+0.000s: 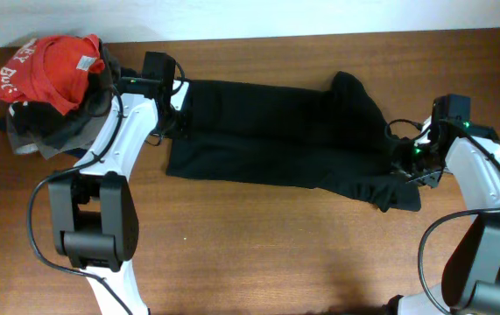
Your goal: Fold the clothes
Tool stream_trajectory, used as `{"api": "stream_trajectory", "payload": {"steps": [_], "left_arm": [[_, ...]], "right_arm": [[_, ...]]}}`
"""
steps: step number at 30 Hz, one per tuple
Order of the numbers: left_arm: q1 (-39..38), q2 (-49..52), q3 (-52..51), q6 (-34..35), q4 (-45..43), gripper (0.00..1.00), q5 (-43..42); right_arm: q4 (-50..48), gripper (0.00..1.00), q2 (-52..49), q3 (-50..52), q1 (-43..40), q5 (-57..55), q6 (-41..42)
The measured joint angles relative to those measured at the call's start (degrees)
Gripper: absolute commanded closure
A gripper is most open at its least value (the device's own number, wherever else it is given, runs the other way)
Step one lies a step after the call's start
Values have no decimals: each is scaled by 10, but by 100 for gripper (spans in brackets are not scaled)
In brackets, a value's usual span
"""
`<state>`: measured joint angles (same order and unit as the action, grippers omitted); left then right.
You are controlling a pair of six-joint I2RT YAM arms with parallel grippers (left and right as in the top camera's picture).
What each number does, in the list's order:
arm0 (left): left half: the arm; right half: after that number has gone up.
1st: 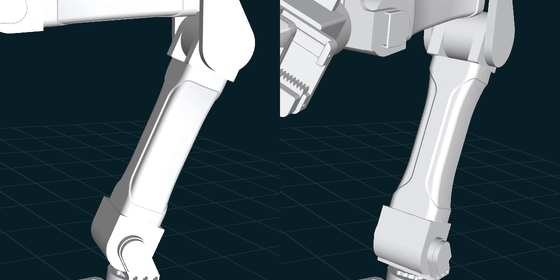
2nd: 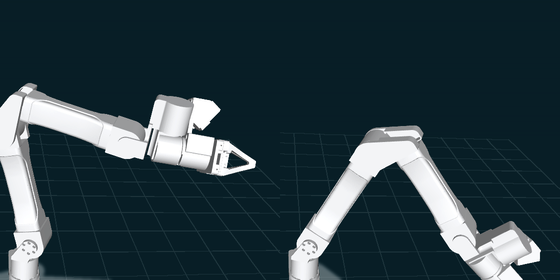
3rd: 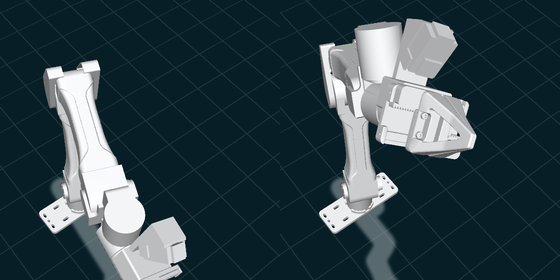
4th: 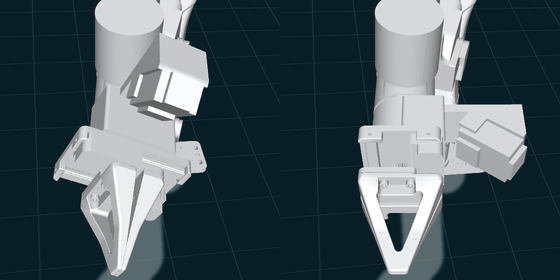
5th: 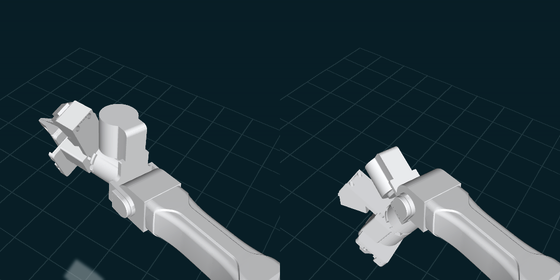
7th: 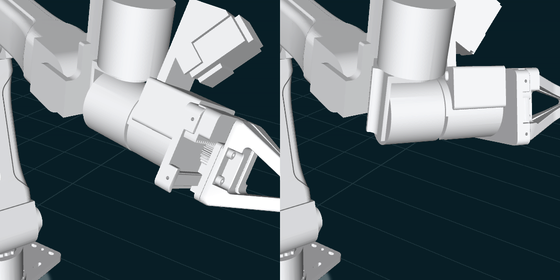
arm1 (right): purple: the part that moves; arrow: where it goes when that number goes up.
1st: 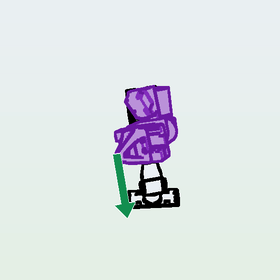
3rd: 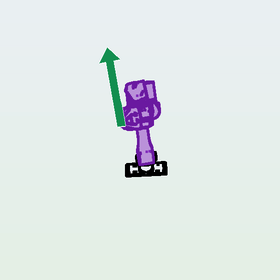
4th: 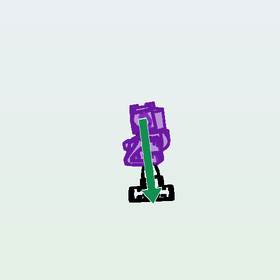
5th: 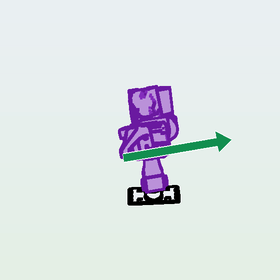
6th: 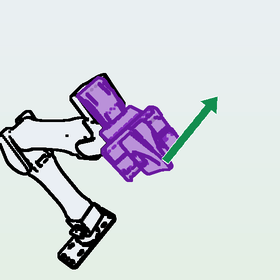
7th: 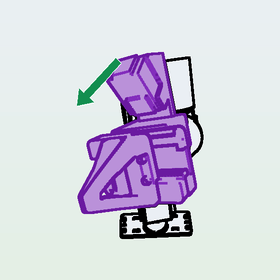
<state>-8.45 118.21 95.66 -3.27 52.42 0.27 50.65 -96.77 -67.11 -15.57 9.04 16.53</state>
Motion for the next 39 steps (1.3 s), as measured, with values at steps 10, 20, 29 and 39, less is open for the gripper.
{"api": "stream_trajectory", "payload": {"steps": [10,20,29,39], "left_arm": [[4,3,5,-1,9,26,39],[10,9,177,-36,3,17,-16],[10,39,198,-47,-124,17,-41],[10,150,198,-47,-200,17,-46]], "right_arm": [[100,46,0,-129,-2,-4,-21],[141,32,0,-302,2,18,-83],[88,32,-1,-304,57,24,-96],[86,32,-7,-305,83,24,-97]]}}
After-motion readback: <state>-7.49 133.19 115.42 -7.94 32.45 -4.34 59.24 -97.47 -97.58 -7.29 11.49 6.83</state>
